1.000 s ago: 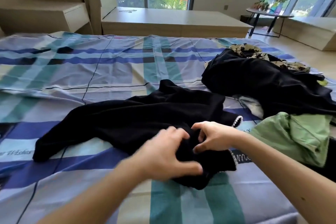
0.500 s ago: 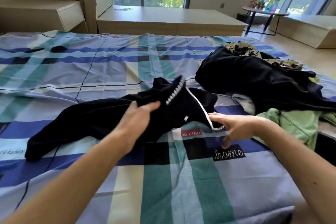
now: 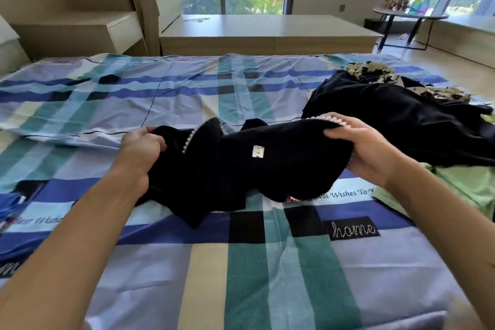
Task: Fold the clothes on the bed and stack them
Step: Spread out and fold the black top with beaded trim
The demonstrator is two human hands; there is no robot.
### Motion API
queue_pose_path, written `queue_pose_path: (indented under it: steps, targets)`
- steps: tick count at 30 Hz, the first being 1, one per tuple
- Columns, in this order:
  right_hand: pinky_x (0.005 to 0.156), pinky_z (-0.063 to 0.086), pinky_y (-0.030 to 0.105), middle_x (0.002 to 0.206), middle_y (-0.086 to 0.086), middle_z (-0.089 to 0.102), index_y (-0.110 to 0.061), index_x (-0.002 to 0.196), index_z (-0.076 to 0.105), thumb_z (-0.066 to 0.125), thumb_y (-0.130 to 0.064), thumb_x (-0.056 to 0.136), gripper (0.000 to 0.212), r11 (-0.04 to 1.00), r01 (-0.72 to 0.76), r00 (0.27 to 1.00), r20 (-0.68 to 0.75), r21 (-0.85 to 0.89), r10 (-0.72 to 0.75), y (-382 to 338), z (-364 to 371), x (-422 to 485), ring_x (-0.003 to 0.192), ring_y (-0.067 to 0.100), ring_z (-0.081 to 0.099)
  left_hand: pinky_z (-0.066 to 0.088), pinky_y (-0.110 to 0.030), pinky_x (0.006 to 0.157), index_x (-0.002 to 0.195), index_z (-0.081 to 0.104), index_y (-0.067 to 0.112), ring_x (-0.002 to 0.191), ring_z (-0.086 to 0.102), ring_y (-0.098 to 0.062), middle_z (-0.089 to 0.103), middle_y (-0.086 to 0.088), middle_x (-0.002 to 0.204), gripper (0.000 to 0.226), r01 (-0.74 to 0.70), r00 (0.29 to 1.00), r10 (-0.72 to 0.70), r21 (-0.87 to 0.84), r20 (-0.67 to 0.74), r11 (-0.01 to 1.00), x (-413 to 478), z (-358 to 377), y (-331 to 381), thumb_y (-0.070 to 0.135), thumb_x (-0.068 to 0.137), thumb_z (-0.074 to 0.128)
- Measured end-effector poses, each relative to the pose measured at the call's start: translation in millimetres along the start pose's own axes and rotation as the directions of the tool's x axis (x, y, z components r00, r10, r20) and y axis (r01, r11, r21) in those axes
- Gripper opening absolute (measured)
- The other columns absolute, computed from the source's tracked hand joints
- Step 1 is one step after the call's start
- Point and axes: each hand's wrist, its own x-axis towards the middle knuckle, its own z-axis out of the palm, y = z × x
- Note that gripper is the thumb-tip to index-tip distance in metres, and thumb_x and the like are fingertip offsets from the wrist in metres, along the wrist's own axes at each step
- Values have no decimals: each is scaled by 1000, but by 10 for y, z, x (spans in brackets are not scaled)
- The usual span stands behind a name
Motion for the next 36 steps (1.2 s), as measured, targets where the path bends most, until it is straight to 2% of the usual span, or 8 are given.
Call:
queue_pose_path:
  steps: [5, 7, 11, 13, 16, 25, 31, 36]
  targets:
    - [82, 59, 29, 101, 3, 70, -14, 125, 61, 57, -9, 83, 42, 939, 7, 999, -32, 343, 5, -41, 91, -117, 90, 17, 70, 50, -33, 82, 99, 60, 26, 95, 64, -20, 70, -4, 103, 11, -254, 941, 191, 211, 281, 944, -182, 263, -96, 28, 88, 59]
    - [88, 58, 32, 105, 2, 68, -12, 137, 52, 56, -8, 88, 50, 910, 23, 999, -38, 413, -8, -15, 149, -100, 94, 17, 68, 49, -28, 88, 118, 58, 29, 102, 64, -12, 67, 5, 111, 59, -349, 826, 86, 387, 556, 854, -347, 412, -210, 68, 74, 62]
    - [92, 56, 38, 129, 9, 62, -28, 153, 23, 80, -15, 78, 95, 980, -45, 998, -24, 193, 51, 110, 93, 16, 108, 20, 68, 41, -40, 105, 141, 41, 26, 124, 54, -19, 53, 5, 133, 91, -592, 801, 38, 780, 598, 202, -360, 577, -557, 73, 68, 67]
    - [89, 57, 35, 144, 8, 52, -29, 158, 13, 92, -25, 64, 123, 953, -196, 978, -122, -233, 172, 184, 91, 8, 107, 15, 67, 46, -40, 100, 128, 51, 22, 118, 57, -26, 59, -2, 125, 65, -517, 853, 67, 822, 517, 241, -286, 613, -594, 57, 76, 70]
    - [58, 51, 18, 113, -5, 64, -25, 137, 40, 84, -19, 79, 73, 729, -387, 922, -229, -565, 312, 297, 102, -74, 80, 6, 66, 52, -38, 88, 98, 63, 24, 104, 64, -30, 68, -4, 108, 26, -450, 882, 56, 800, 468, 398, -197, 592, -562, 43, 81, 65]
    - [82, 60, 40, 114, 22, 68, -17, 128, 55, 74, 11, 72, 66, 940, -105, 908, -416, -325, -43, 1, -70, 18, 93, 31, 71, 55, -42, 80, 86, 64, 22, 81, 68, -25, 71, -4, 83, 9, -415, 908, 378, 277, 180, 866, -214, 234, -33, 24, 80, 57]
    - [72, 59, 55, 96, 13, 64, -30, 118, 47, 72, 3, 71, 63, 802, -47, 785, -518, -596, -339, -103, -19, -147, 83, 35, 69, 49, -21, 64, 91, 60, 27, 77, 58, -14, 60, -3, 90, 41, -473, 880, 447, 212, 158, 855, -212, 150, 11, -13, 82, 55]
    - [87, 58, 52, 104, 16, 67, -27, 114, 56, 85, -6, 62, 63, 843, -125, 902, -414, -523, -123, 26, 54, -143, 90, 32, 69, 50, -24, 84, 128, 54, 27, 99, 63, -16, 61, -1, 119, 60, -416, 846, 77, 563, 527, 715, -285, 208, -185, 27, 76, 84]
